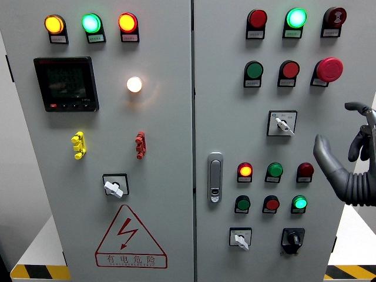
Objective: Rotate and turn off gray switch
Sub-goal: 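Raise the right hand toward the white rotary switch on the door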
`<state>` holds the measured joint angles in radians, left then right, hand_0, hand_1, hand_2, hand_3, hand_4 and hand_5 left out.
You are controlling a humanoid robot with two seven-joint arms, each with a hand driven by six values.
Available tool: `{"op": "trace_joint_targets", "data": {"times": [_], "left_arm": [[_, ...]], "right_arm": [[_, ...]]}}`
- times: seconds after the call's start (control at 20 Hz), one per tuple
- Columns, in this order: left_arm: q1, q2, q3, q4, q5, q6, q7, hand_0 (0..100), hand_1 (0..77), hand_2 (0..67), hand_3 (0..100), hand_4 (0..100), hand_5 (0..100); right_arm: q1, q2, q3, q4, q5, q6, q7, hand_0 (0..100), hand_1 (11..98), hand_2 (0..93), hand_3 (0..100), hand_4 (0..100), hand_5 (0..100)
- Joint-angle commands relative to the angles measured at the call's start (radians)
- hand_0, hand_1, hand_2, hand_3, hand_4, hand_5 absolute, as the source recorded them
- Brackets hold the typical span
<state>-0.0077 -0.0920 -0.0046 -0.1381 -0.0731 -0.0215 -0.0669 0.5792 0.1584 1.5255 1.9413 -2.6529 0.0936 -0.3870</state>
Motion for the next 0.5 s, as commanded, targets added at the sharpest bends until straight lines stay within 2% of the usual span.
{"op": "trace_joint_targets", "data": {"times": [0.0,0.1,0.2,0.35,0.45], "left_arm": [[0.000,0.000,0.000,0.000,-0.001,0.000,0.001,0,0.0,12.9,18,9,12],[0.000,0.000,0.000,0.000,-0.001,0.000,0.001,0,0.0,12.9,18,9,12],[0.000,0.000,0.000,0.000,0.001,0.000,0.001,0,0.0,12.9,18,9,12],[0.000,0.000,0.000,0.000,-0.001,0.000,0.001,0,0.0,12.9,18,9,12],[0.000,0.000,0.000,0.000,0.001,0.000,0.001,0,0.0,12.9,18,9,12]], "right_arm": [[0.033,0.0012,-0.001,-0.036,0.022,0.011,-0.026,22,33.5,49.9,93,90,100],[0.045,-0.0019,-0.001,-0.059,0.025,0.012,-0.027,18,34.1,54.0,93,91,100],[0.060,-0.0019,-0.001,-0.084,0.031,0.014,-0.029,15,34.1,57.9,93,91,100],[0.090,-0.0034,-0.002,-0.123,0.031,0.015,-0.029,13,33.6,59.3,93,91,100],[0.134,-0.0019,-0.004,-0.168,0.042,0.014,-0.029,12,33.2,60.8,93,91,100]]}}
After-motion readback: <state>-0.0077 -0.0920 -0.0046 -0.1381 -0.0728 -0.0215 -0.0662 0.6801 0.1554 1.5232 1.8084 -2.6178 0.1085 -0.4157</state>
